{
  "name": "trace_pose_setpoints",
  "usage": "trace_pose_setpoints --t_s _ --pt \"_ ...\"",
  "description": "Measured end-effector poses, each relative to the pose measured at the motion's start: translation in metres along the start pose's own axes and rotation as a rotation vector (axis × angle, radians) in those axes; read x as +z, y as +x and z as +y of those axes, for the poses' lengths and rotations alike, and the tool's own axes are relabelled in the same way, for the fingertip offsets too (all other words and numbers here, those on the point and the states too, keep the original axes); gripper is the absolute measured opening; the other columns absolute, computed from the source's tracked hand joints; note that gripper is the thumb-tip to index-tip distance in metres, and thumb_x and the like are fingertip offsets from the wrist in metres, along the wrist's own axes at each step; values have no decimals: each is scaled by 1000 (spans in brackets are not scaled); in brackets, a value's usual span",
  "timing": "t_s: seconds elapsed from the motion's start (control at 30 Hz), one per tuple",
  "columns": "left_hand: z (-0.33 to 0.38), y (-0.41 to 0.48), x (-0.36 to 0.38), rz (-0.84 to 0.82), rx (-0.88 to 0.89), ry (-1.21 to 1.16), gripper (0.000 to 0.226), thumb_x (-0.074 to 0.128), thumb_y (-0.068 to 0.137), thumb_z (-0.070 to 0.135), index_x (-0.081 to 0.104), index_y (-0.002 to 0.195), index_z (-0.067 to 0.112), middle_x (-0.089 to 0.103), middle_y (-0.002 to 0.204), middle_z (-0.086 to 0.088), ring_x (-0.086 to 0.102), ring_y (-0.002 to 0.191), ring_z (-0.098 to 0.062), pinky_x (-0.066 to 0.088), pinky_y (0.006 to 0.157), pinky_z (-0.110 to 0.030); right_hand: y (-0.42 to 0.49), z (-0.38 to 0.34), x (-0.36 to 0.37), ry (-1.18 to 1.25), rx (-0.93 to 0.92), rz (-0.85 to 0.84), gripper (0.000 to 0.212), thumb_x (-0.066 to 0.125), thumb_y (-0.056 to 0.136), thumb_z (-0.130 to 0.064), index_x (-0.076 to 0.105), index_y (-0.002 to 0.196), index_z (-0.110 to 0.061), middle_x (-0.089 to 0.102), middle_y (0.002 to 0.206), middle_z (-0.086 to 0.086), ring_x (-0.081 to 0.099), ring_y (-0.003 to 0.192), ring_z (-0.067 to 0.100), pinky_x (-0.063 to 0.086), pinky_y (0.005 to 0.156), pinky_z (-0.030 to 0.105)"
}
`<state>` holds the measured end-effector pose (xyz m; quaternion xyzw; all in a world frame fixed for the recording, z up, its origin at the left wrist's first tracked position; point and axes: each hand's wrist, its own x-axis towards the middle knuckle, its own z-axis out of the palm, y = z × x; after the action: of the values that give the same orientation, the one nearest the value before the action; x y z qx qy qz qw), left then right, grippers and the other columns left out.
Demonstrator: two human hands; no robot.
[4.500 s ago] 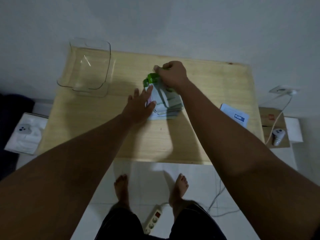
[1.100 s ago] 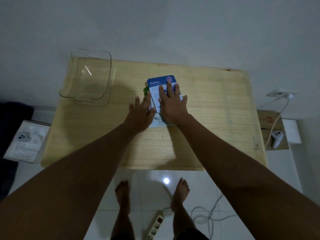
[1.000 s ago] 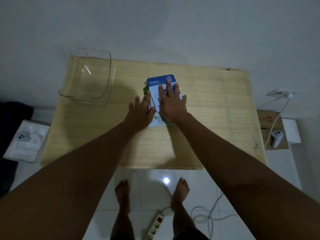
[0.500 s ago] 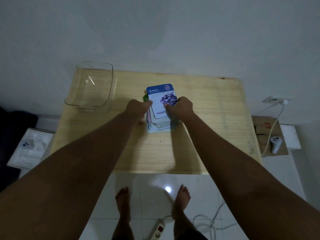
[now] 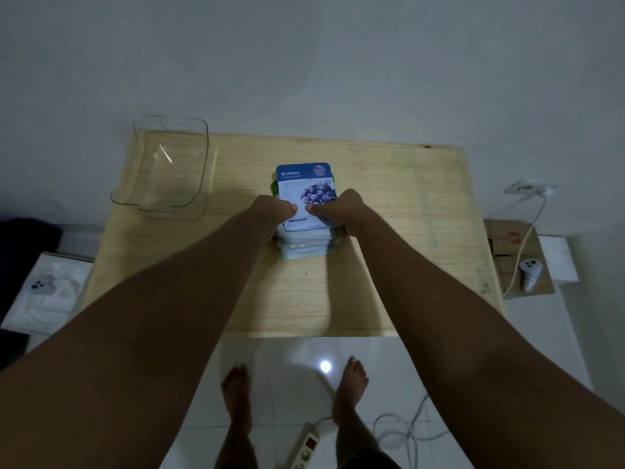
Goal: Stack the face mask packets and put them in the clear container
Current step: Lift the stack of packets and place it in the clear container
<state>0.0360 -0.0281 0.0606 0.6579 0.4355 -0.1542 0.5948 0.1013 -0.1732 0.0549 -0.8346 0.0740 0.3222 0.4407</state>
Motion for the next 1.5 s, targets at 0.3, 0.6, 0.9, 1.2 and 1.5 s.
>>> trace_pose_setpoints --t_s 0.3,0.6,0.9,1.2,1.5 --pt "-2 -3 -9 38 59 92 55 67 87 33 53 126 -2 60 122 -17 62 109 -34 52 79 -38 -11 11 -1 105 -80 -36 68 91 58 -47 69 103 -2 74 94 11 68 69 14 54 52 22" --pt "6 -18 -22 -100 230 -135 33 57 93 10 58 123 -4 66 115 -23 66 101 -39 53 90 -51 -18 -2 1 230 -93 -116 51 63 78 -69 64 82 -18 68 78 1 66 71 18 51 60 23" --pt "6 -7 -17 -104 242 -124 74 61 73 36 39 138 6 58 129 -16 62 111 -35 52 94 -51 -23 -23 8 251 -158 -51 38 53 96 -43 57 113 -9 63 88 5 58 72 13 42 60 26" --pt "45 -44 -79 -9 367 -163 19 73 85 22 65 96 9 70 104 -14 70 86 -28 58 76 -40 -30 -61 13 242 -346 -64 44 67 86 -47 65 108 -8 73 94 9 69 73 21 52 52 28" --pt "72 -20 -214 142 610 -166 30 79 78 13 63 102 3 70 108 -20 69 97 -33 56 87 -51 -35 -170 103 261 -554 33 32 73 83 -33 67 105 -9 73 98 9 72 87 23 60 77 42"
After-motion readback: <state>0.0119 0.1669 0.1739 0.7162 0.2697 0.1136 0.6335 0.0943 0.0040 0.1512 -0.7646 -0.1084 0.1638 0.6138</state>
